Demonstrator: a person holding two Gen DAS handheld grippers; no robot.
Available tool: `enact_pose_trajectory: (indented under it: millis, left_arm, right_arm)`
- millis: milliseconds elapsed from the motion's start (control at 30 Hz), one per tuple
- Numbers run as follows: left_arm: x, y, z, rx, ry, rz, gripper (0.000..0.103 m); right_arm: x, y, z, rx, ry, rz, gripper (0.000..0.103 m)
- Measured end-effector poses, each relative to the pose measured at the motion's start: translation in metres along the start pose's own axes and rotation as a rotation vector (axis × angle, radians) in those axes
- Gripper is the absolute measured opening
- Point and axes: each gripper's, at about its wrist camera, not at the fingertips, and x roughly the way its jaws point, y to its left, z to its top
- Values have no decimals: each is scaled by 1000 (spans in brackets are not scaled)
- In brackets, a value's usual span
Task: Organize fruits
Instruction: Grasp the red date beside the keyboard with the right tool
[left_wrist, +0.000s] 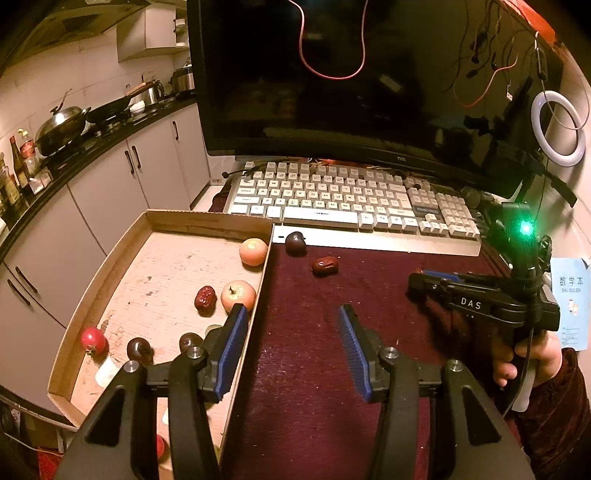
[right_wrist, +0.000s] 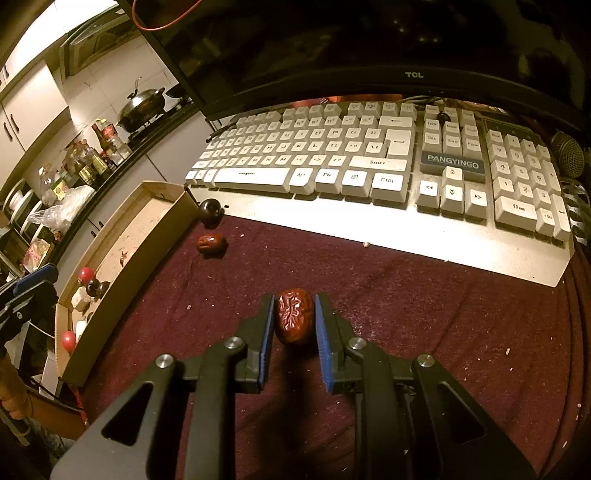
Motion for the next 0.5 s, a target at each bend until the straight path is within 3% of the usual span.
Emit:
enact_pose_trajectory:
  millis: [500]
  left_arm:
    - [-1, -10, -1, 15, 2, -5, 51]
  right_arm:
    - [-8, 0, 1, 1, -15, 4, 23]
